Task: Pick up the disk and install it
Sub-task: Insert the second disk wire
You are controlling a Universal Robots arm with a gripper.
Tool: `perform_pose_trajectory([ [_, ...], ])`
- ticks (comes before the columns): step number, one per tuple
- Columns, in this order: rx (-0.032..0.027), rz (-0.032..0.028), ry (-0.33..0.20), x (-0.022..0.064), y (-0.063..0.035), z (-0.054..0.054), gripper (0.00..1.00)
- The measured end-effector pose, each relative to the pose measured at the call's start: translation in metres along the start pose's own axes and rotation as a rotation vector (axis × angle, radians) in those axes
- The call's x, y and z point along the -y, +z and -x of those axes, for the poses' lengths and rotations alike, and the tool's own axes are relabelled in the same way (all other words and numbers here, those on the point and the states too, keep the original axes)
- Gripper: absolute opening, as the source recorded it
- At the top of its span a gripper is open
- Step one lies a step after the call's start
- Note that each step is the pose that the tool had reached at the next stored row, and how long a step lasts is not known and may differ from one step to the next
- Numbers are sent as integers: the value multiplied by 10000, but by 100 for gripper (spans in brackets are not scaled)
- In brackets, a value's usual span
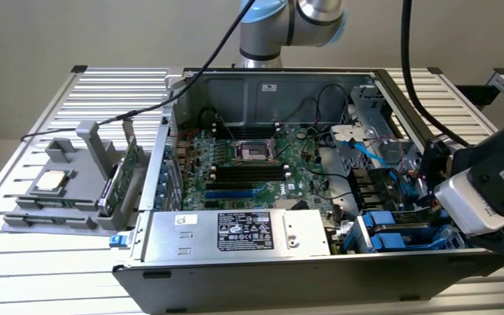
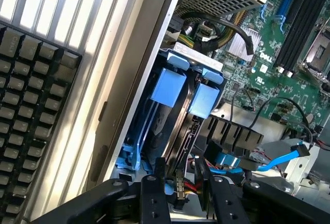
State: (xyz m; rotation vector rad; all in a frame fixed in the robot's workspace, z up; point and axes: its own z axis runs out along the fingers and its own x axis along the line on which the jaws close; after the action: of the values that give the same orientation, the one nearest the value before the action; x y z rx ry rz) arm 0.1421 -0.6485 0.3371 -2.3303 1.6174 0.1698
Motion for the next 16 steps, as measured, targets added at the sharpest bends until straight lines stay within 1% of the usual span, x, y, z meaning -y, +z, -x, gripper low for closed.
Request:
perform_pose_trajectory([
  [2,3,-1,0,-8,-1,2,37],
  [3,20,-7,1,-9,-1,4,37],
  [4,62,-23,3,-11,-1,5,37],
  [7,267,-102,19,-14,0,5,37],
  [8,309,-118,22,-15,0,5,37],
  [10,325,-125,24,-20,4,7,37],
  [16,321,-129,24,-25,15,4,37],
])
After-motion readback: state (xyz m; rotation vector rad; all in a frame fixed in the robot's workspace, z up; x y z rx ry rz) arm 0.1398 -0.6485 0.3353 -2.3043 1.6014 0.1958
